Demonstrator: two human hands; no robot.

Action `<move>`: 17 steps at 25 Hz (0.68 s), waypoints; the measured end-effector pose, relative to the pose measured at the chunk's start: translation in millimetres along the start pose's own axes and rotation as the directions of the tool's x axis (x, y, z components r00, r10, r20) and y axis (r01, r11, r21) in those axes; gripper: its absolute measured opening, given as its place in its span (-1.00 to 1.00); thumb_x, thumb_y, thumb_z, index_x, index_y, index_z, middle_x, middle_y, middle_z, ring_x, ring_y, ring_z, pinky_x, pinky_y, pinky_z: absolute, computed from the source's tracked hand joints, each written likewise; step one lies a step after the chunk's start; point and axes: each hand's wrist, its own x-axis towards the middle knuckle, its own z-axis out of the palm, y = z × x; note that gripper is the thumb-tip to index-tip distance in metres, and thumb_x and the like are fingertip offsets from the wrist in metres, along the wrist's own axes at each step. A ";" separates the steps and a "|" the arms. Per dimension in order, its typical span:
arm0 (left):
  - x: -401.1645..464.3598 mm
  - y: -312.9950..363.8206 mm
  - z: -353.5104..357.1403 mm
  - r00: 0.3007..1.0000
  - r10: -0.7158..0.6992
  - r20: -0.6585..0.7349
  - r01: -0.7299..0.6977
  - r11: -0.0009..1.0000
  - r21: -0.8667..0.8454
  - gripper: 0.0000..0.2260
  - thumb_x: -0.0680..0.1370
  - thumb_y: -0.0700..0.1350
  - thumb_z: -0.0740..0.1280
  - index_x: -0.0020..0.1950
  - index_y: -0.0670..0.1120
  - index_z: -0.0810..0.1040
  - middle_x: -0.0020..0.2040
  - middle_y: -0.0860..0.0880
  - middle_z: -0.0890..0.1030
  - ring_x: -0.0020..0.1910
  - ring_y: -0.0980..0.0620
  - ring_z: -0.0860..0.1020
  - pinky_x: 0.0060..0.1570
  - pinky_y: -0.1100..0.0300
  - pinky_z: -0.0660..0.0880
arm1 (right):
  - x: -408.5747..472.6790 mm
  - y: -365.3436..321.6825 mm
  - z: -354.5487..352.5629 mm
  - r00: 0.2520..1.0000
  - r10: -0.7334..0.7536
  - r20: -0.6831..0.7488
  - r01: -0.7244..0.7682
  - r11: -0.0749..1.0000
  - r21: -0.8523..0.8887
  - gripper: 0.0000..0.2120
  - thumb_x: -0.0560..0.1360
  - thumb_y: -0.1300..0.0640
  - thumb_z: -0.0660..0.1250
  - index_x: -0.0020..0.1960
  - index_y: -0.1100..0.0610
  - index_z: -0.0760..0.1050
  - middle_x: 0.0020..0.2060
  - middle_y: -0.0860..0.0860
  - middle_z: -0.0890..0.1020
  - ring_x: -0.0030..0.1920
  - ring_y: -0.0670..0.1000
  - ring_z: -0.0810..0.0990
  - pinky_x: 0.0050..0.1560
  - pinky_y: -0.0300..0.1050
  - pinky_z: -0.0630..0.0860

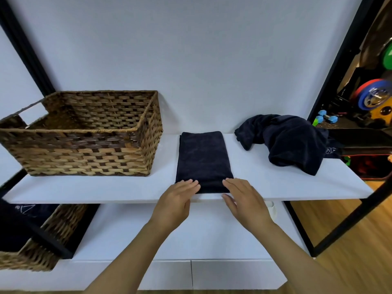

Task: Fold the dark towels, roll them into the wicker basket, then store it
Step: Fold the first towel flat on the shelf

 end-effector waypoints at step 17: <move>69.3 12.4 -15.4 0.892 -0.340 0.298 0.242 0.916 0.320 -0.82 0.73 -0.03 0.04 0.00 -0.02 0.34 -0.22 0.02 0.56 -0.24 -0.07 0.49 0.07 0.01 0.27 | 64.8 -20.5 -24.1 0.877 0.330 0.348 -0.308 0.944 -0.118 -0.70 0.69 -0.04 0.03 -0.15 0.06 0.30 -0.10 0.01 0.48 -0.04 0.10 0.44 0.10 0.03 0.38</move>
